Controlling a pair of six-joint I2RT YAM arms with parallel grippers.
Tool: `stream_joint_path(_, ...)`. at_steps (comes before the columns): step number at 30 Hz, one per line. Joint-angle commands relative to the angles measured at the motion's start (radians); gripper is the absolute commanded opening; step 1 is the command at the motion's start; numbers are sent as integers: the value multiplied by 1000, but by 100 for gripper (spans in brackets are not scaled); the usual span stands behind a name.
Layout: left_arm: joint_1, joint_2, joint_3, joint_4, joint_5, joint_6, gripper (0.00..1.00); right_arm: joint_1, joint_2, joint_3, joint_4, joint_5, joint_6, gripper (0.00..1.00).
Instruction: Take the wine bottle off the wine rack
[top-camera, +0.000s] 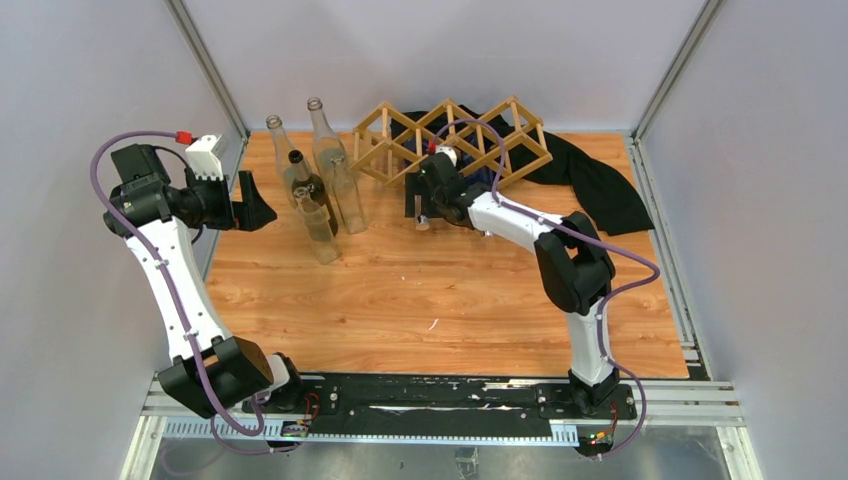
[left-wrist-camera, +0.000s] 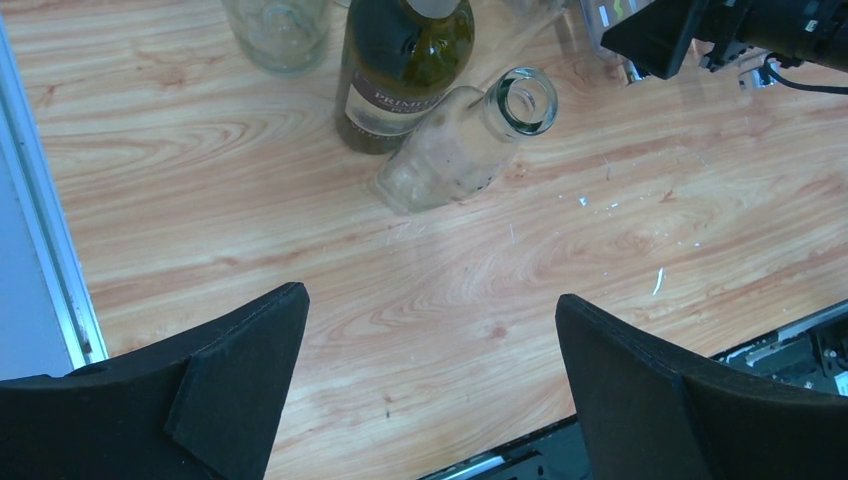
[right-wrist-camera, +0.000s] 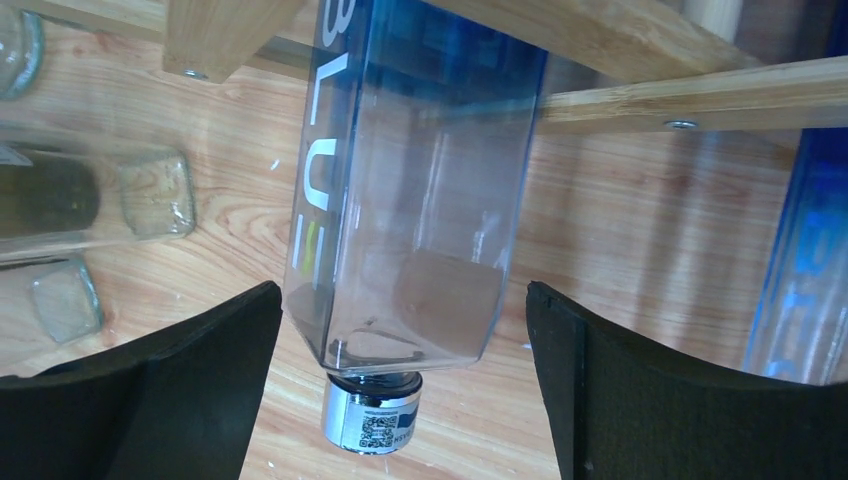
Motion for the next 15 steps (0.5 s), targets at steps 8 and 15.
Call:
stream_joint_path(8, 8, -35, -16, -12, 31, 28, 100, -28, 57, -19, 232, -32, 124, 92)
stream_joint_path(15, 7, -41, -25, -12, 30, 34, 100, -23, 38, -103, 337, 48, 225, 87)
